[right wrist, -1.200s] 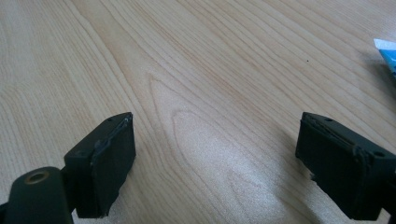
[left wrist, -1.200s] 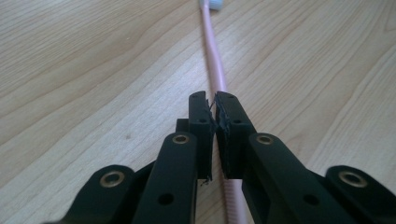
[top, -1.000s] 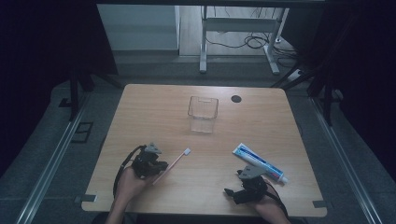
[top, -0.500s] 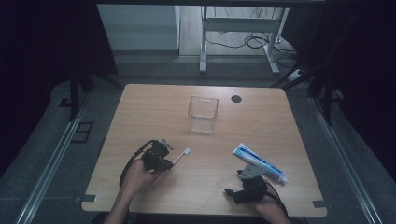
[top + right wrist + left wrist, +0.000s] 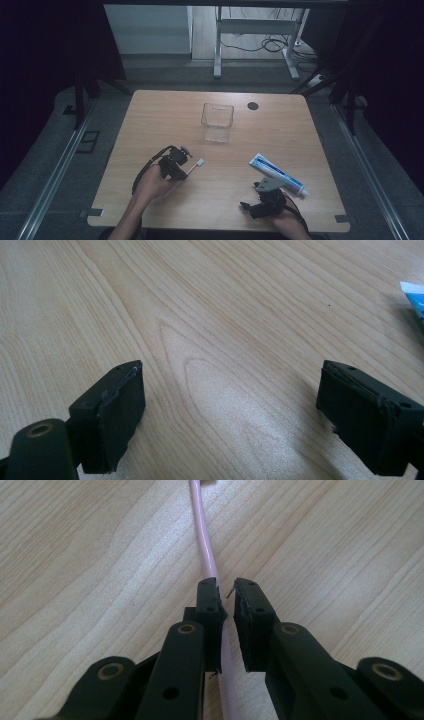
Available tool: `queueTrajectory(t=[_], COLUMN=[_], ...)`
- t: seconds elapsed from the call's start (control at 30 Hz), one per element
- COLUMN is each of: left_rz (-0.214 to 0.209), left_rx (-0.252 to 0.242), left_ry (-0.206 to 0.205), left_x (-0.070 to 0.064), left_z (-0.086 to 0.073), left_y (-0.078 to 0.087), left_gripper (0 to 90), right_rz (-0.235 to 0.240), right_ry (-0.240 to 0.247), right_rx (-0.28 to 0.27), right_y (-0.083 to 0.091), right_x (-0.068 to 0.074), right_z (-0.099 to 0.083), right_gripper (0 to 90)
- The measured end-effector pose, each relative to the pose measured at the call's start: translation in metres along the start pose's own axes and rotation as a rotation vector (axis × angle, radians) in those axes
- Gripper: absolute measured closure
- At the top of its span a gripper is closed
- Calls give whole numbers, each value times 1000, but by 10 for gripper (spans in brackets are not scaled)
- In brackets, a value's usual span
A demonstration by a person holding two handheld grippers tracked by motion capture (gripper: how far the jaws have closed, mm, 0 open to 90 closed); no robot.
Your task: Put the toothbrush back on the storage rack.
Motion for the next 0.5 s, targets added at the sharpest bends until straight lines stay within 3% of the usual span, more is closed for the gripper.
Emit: queueTrajectory(t=[0.5], left_rz=[25], left_rx=[123], left_ry=[12], left_x=[3], left_z=[17], left_y=[-11], left_gripper=[793], right_rz=[1], right_ry=[0], right_rx=[1], right_y=[0], right_x=[0], right_z=[0], right_gripper=[118])
Point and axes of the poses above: each handheld gripper's, and its own axes: y roughly backward along the jaws, z roughly out of its top, x roughly to its left, the point moved 3 cm from there along -y, roughly forward along the jaws, and after that the axes turned 12 degrees about x, right-handed, at the moved point
